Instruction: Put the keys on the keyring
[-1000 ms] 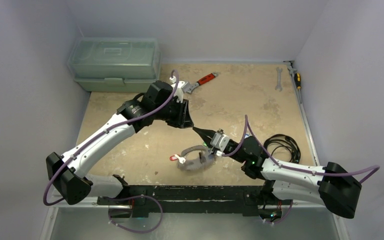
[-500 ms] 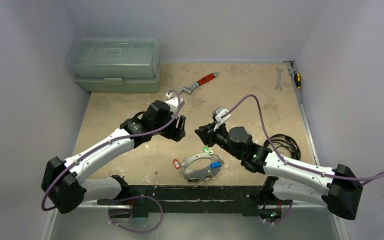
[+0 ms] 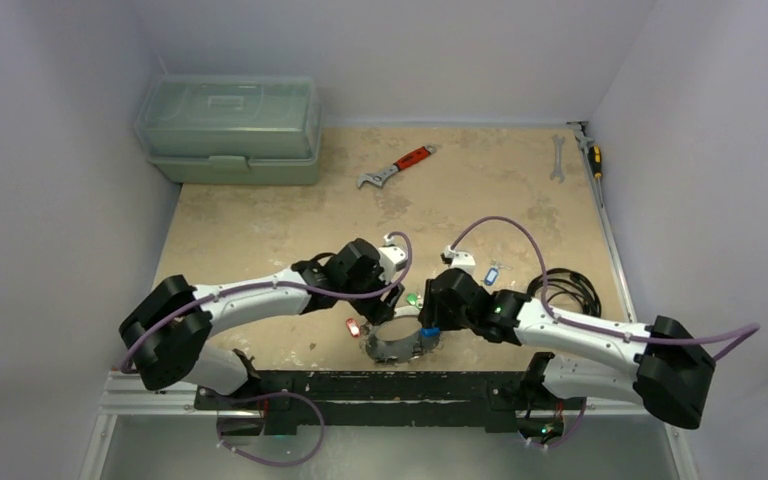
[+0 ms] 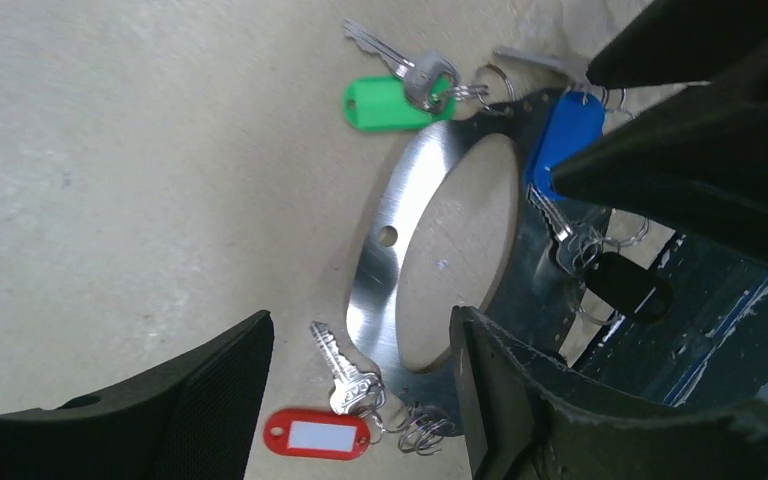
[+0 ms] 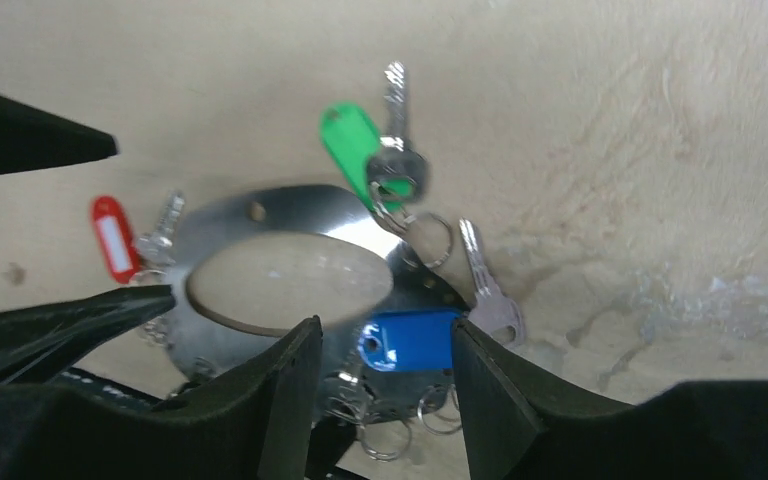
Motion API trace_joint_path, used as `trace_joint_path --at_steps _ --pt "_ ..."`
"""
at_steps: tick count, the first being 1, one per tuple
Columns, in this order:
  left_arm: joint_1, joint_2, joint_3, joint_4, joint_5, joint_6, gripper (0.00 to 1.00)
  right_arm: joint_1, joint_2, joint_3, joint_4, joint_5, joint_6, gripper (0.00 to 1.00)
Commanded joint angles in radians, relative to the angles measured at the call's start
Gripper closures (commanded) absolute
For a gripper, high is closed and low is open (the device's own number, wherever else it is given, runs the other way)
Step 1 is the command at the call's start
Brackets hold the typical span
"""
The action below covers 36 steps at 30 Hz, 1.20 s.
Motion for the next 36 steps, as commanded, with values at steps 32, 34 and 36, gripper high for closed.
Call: trace_joint_path --at_steps 32,34,36 --pt "-0.124 0.19 0.026 -0.029 -0.677 -0.218 1.0 -0.033 -0.24 -0.078 -0.058 0.274 0.167 0.31" --pt "-0.124 0.178 0.013 -0.027 -0.65 -0.272 1.0 -0.039 -0.237 -0.1 -0.025 0.246 0.176 0.34" --pt "-0.124 0.177 0.004 -0.029 -0.631 -0.331 1.0 -0.041 -0.211 -0.126 0.038 0.194 0.168 0.38"
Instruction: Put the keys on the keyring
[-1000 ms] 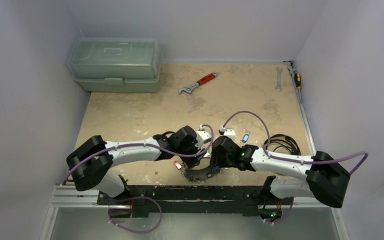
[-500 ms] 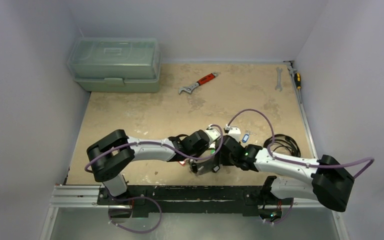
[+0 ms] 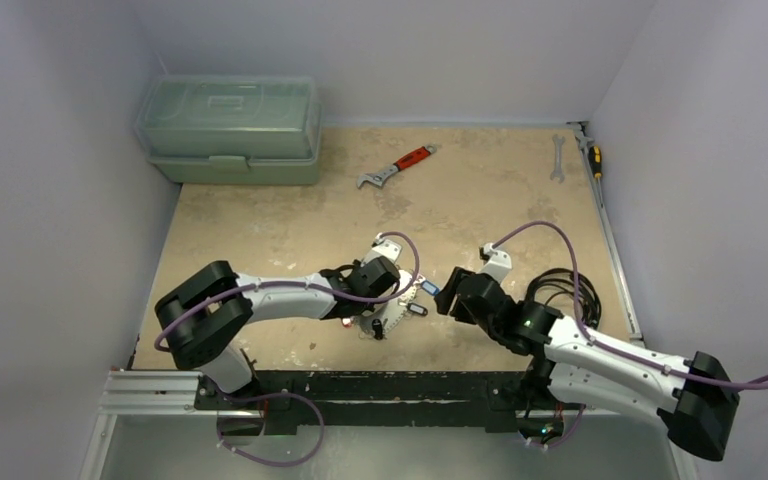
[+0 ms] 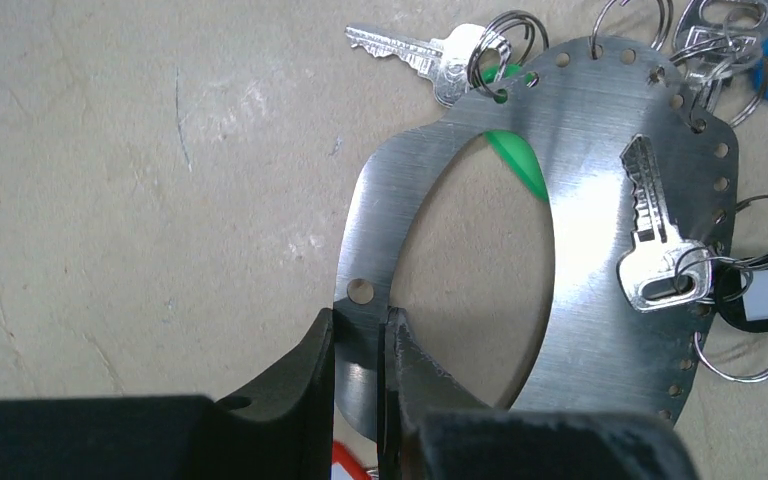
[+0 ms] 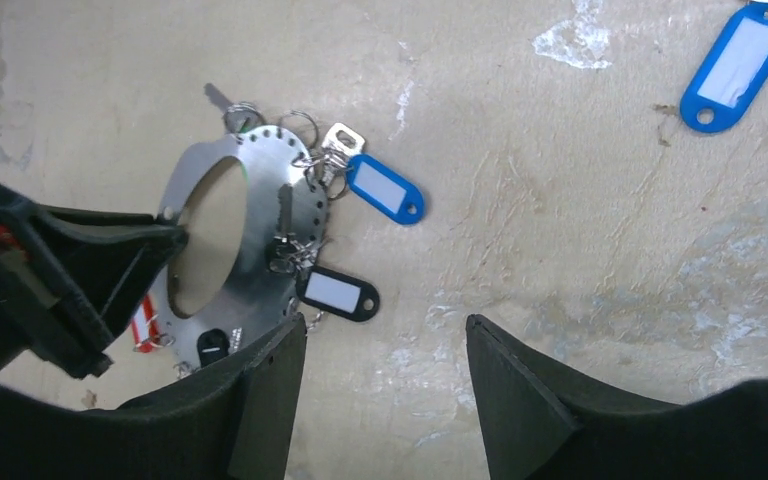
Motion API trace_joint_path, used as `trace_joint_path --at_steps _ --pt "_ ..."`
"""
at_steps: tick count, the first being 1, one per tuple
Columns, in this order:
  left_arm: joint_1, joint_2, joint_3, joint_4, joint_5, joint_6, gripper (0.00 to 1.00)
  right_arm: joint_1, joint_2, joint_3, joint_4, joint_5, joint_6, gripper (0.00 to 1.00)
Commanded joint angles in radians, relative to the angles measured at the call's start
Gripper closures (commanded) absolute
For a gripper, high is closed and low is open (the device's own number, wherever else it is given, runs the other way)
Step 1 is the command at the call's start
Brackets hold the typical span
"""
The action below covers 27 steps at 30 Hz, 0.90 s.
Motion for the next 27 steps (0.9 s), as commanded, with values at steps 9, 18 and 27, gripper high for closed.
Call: trace_joint_path --at_steps 9,18,27 --pt "-0.002 -0.061 -0.036 -0.074 0.028 -0.321 0.91 -0.01 0.191 -0.088 0.385 -0.285 0.074 0.47" --pt "-0.003 -0.101 -0.07 -0.081 -0.003 -0.327 0.9 -0.013 0.2 -0.185 0.552 -0.329 0.332 0.46" --pt "-0.012 -0.003 -0.018 -0.213 -0.127 -0.305 0.59 -0.014 0.359 -0.209 0.704 -0.329 0.365 0.53"
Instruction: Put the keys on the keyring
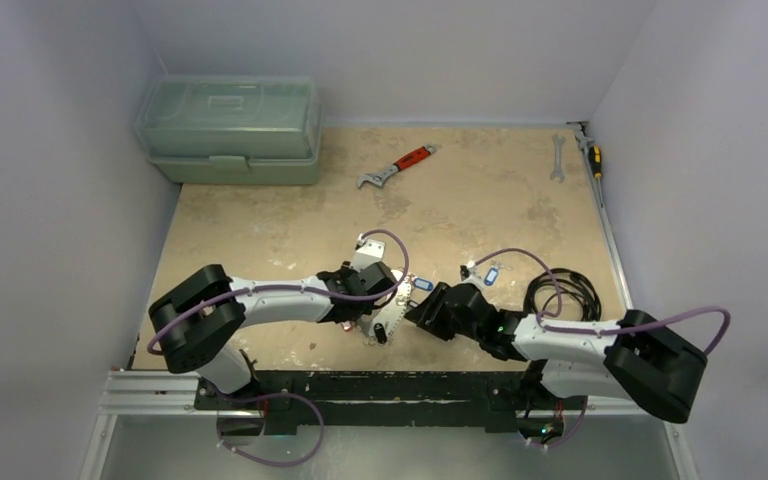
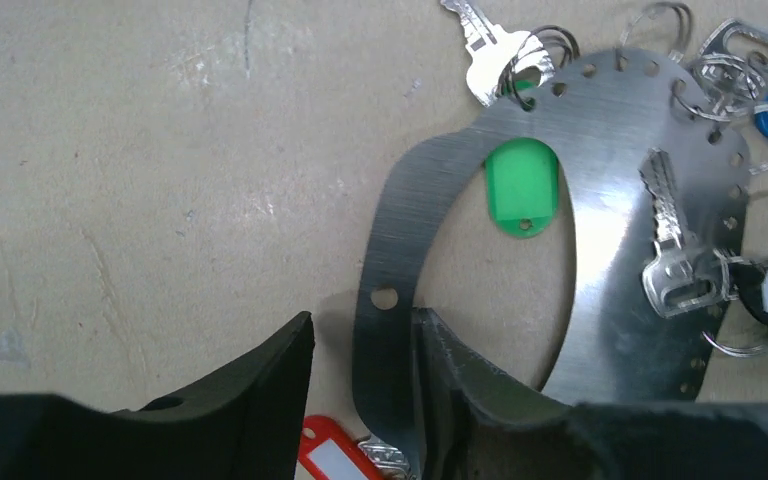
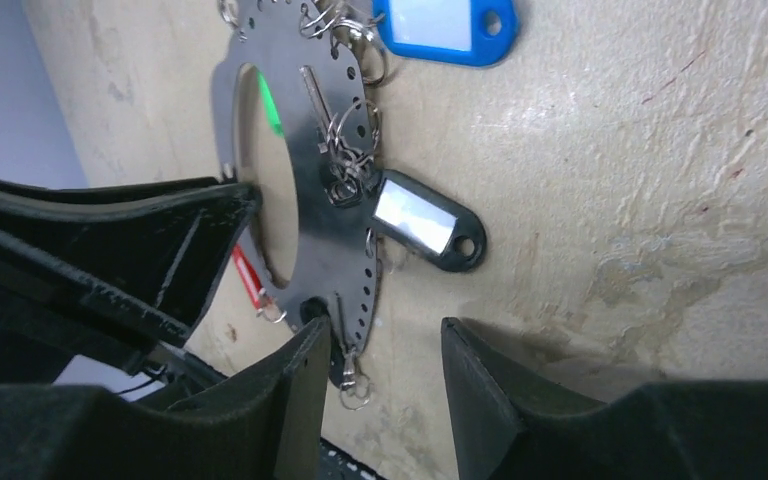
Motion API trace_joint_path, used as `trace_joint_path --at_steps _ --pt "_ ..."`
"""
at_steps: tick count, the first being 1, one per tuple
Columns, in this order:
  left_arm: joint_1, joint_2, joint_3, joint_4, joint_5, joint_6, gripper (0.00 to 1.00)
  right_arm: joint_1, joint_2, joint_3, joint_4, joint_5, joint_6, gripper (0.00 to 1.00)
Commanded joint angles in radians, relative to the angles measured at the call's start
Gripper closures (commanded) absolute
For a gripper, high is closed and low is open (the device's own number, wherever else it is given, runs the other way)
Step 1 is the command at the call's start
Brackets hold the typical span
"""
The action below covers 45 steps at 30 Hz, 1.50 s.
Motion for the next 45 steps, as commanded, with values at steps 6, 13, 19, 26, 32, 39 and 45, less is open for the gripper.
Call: trace_joint_path --at_steps 6,13,19,26,32,39,45 --pt "-0.001 -0.024 0.033 -0.121 -0.063 0.0 0.25 -0.015 0.151 -0.001 0.174 -0.018 0.04 0.57" --pt "-0.001 -0.079 0.068 -0.148 -0.05 0.015 0.25 -0.023 0.091 -0.001 0.07 0.088 0.048 0.61" --pt "-0.001 -0.092 0.071 -0.14 -0.041 0.023 0.28 -0.032 0.111 -0.024 0.101 0.133 0.041 0.66" --pt "-0.001 -0.097 0.068 -0.126 -0.023 0.024 0.29 -0.04 0.205 -0.02 0.208 0.066 0.026 0.69" --pt "-0.001 -0.1 0.067 -0.121 -0.02 0.026 0.3 -0.041 0.214 -0.013 0.214 0.068 0.021 0.71" --pt "-0.001 -0.1 0.06 -0.11 -0.012 0.03 0.31 -0.044 0.231 -0.032 0.27 0.074 0.032 0.73" --pt "-0.001 -0.102 0.042 -0.087 0.01 0.023 0.32 -0.061 0.286 -0.039 0.343 0.083 0.034 0.77"
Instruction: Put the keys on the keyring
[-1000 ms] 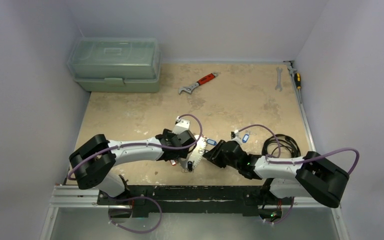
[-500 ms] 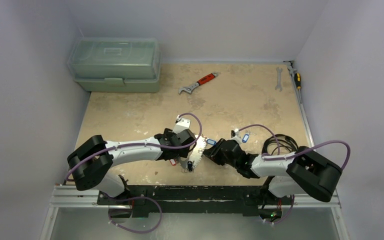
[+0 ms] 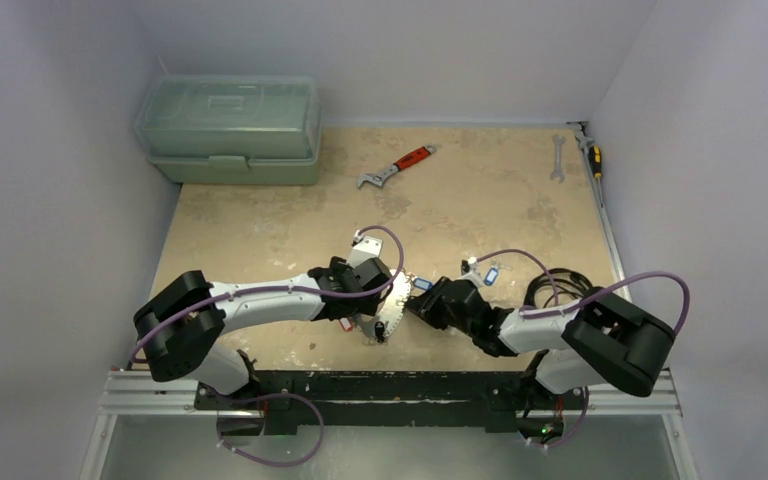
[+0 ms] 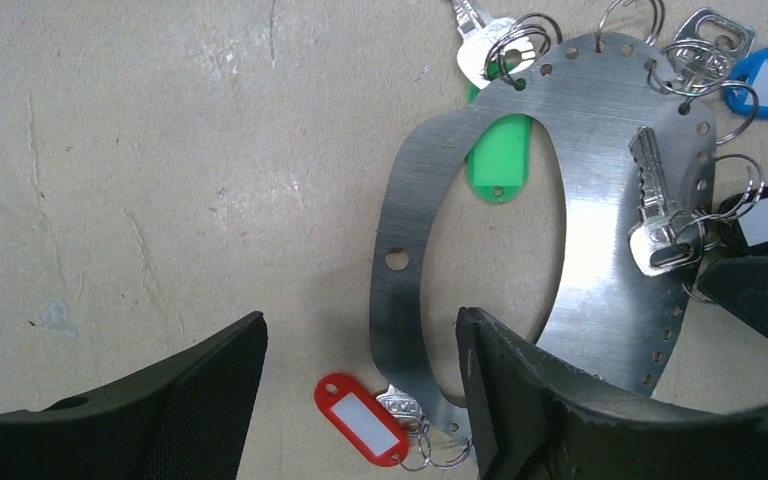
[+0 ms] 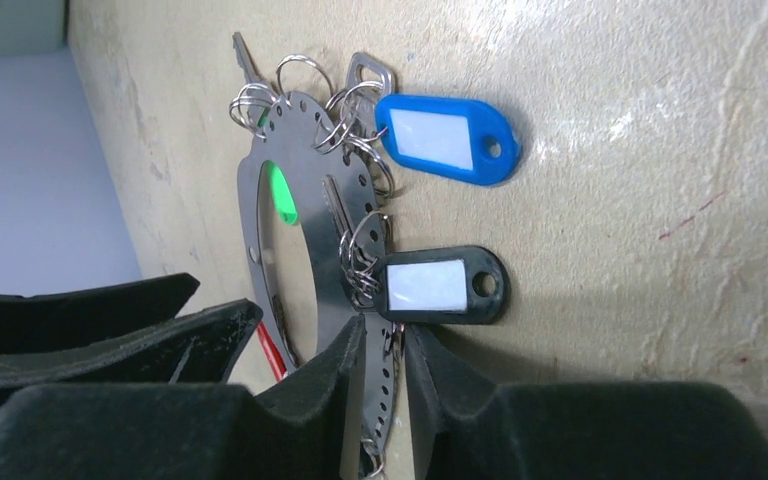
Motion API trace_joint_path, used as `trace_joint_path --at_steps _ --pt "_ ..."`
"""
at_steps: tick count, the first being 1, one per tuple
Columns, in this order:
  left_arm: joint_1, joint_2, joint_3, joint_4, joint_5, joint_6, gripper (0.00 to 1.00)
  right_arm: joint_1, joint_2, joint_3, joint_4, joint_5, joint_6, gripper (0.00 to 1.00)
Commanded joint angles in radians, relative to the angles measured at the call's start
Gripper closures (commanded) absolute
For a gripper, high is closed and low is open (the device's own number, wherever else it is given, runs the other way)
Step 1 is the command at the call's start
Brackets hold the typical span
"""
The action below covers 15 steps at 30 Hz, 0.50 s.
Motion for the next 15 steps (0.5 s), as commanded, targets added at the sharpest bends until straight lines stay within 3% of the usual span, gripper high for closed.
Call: trace_joint_path --at_steps 1,6,11,15 --pt "-0.002 -0.031 0.002 0.038 0.017 0.011 0.32 -0.016 0.066 -0.022 0.045 0.027 0.001 0.78" --pt "-0.002 -0.041 -0.007 0.038 0.02 0.008 0.33 -0.019 0.103 -0.026 0.077 0.018 0.009 0.81" --pt "-0.002 -0.053 -0.012 0.035 0.015 0.005 0.33 -0.019 0.071 -0.021 0.029 0.035 -0.004 0.99" --pt "-0.002 -0.068 -0.007 0.033 0.01 0.013 0.34 -0.019 -0.008 0.018 -0.096 0.066 -0.082 1.0"
